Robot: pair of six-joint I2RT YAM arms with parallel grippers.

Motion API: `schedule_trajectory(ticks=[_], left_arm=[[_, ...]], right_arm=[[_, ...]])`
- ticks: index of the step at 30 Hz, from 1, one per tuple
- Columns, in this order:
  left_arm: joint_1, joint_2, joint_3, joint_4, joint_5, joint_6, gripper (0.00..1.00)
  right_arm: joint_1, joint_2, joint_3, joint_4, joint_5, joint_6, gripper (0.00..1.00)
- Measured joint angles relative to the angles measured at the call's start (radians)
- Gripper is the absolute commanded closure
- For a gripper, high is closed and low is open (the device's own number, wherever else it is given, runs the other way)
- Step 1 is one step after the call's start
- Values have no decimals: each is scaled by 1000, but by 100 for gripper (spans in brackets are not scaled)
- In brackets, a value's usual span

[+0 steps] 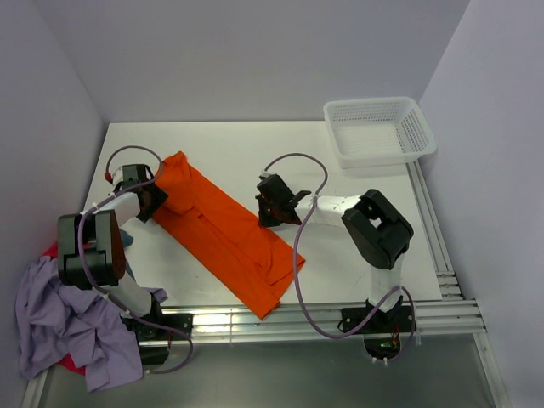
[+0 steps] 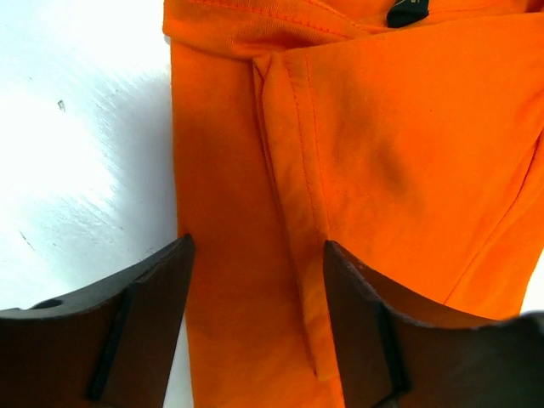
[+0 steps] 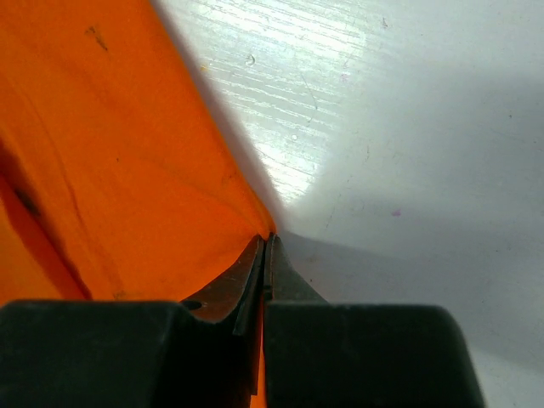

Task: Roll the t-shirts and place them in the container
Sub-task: Fold the tshirt

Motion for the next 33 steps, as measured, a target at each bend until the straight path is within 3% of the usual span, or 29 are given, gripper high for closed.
schedule_trajectory(ticks=[5,14,22,28,29,32,33], left_arm=[[0,20,3,23,4,7,43],[-24,198,195,75,58,8,43],[-196,421,489,72,98,13,42],[-336,564,704,43,128,36,40],[-356,580,729,38,132,37,39],[-393,594,754,29,144,40,34],[-399,592,754,25,144,42,32]], right_arm=[[-1,-7,-13,11,1,9,100],[-21,-82,-98,6,8,39,100],[0,-204,-253,13,2,82,100],[100,-254,-304,2,20,126,100],[123,-254,-304,-2,21,129,89],[137,-255,-291,-31,32,133,69],[131,-256,-284,-45,36,132,67]])
